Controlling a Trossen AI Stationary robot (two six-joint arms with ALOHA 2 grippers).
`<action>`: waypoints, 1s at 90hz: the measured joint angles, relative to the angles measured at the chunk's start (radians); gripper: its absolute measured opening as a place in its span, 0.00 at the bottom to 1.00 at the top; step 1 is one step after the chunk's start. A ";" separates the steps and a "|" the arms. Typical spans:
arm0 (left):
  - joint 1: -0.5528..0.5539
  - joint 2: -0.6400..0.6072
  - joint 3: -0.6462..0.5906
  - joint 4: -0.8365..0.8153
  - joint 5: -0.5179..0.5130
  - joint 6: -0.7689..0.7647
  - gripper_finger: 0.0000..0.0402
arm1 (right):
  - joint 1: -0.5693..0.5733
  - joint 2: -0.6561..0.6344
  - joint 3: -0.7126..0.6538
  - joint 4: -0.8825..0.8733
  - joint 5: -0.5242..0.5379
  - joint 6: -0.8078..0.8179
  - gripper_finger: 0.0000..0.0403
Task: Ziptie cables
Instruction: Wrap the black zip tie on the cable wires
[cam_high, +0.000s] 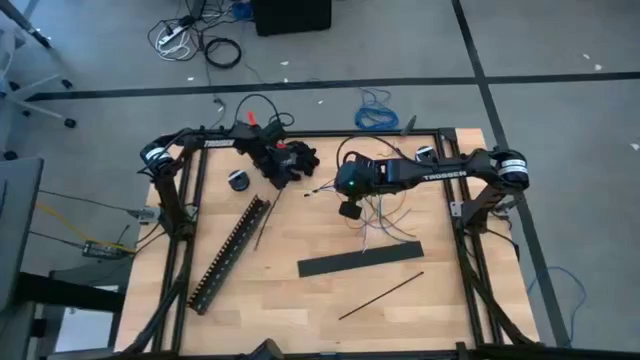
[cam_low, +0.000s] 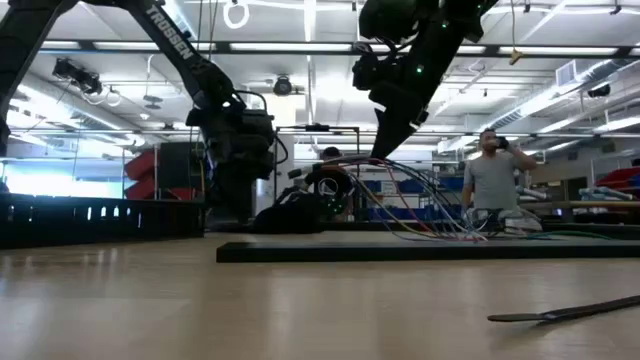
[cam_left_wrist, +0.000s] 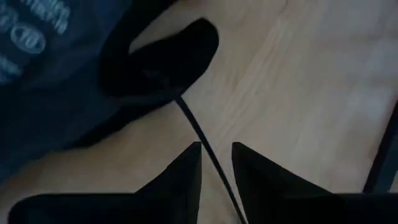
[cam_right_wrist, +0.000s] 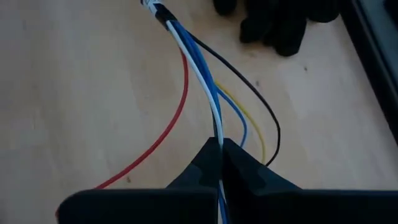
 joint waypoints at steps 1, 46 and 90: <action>0.000 0.000 0.000 0.001 -0.001 0.000 0.21 | 0.000 0.000 0.000 0.000 0.000 0.000 0.00; -0.001 0.041 0.001 0.080 -0.037 -0.018 0.21 | 0.002 0.000 0.000 -0.001 -0.017 0.006 0.00; -0.034 0.036 0.012 0.052 -0.117 0.047 0.00 | 0.002 0.000 0.001 -0.020 -0.017 0.007 0.00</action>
